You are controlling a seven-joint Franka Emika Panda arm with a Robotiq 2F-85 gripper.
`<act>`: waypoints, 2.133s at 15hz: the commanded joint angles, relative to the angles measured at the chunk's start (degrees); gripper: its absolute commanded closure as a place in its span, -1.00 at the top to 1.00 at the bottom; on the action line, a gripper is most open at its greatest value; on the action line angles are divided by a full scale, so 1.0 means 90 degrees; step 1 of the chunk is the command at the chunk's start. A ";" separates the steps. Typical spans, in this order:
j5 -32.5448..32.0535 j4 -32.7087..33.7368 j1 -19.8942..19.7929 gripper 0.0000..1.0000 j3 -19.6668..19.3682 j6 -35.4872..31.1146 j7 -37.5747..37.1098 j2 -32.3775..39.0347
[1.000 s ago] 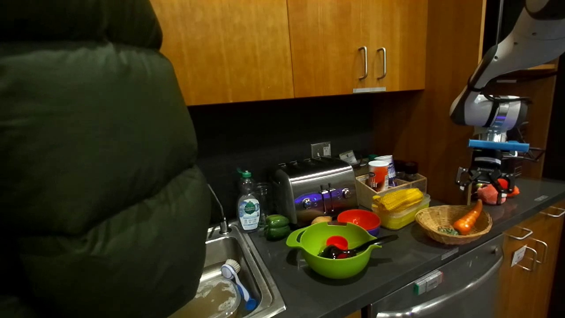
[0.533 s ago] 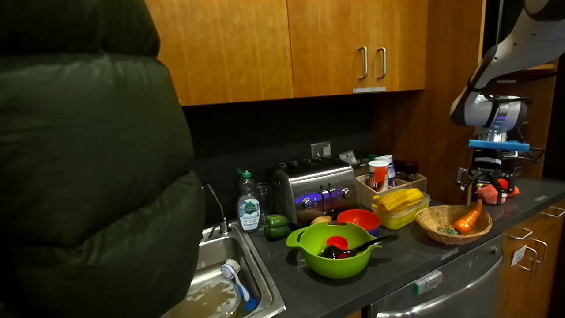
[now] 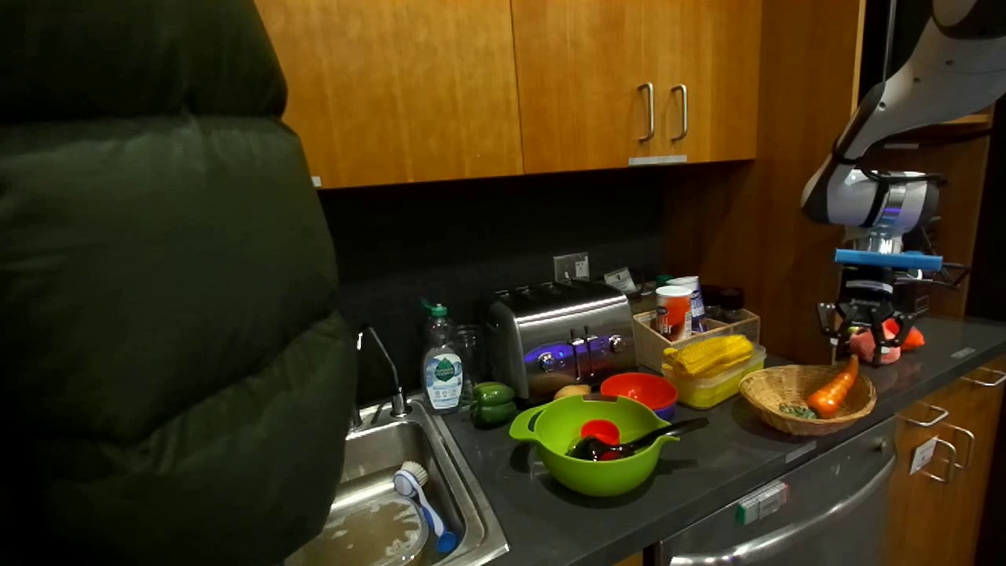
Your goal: Put the carrot in the red bowl
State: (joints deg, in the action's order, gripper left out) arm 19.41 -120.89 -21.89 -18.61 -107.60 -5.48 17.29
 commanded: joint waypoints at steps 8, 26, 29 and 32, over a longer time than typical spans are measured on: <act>0.0054 0.0300 0.0037 -0.92 0.0076 0.0197 -0.0161 0.0191; 0.0152 -0.0055 0.0057 -0.92 0.0055 0.0165 0.0044 -0.0545; 0.0170 -0.0066 0.0062 -0.92 0.0047 0.0178 0.0076 -0.0709; 0.0197 -0.0083 0.0070 -0.92 0.0054 0.0171 0.0113 -0.0864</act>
State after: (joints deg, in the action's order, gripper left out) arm 20.45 -120.62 -21.78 -18.30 -106.69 -4.90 12.31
